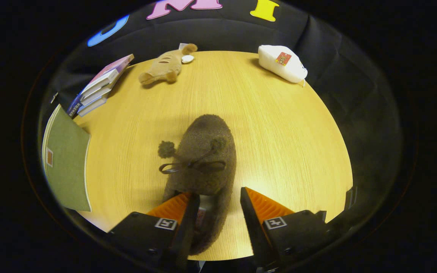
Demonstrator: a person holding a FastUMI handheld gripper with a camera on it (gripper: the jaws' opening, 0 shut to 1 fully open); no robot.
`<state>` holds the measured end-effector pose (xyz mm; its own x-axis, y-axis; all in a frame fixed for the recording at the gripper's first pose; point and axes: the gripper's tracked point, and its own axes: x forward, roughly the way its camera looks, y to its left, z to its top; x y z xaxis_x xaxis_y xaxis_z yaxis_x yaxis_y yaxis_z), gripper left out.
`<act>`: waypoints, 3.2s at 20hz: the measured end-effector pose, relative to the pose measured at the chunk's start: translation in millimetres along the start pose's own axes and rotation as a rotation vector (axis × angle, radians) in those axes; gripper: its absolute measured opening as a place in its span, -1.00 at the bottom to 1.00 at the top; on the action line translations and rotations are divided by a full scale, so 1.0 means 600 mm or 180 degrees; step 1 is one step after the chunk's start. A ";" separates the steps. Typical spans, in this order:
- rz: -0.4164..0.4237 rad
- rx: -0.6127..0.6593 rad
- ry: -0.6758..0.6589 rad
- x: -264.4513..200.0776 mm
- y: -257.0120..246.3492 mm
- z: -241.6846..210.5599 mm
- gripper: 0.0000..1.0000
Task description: Open the storage box then place both shoes into the box .Put the left shoe in first, then the right shoe, with the right side of both shoes facing outward in a uniform manner.
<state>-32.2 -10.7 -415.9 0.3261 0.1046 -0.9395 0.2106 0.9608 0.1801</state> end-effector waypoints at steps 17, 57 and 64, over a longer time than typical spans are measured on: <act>0.0775 0.0630 -0.0243 -0.206 0.188 0.111 -0.89; 0.1372 -0.0331 -0.1186 -0.419 0.593 0.156 0.98; 0.1097 -0.0241 -0.1942 -0.466 0.441 0.239 0.98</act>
<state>64.4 177.3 -64.0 0.8260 0.2651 -0.4975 -0.0553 0.9164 0.3965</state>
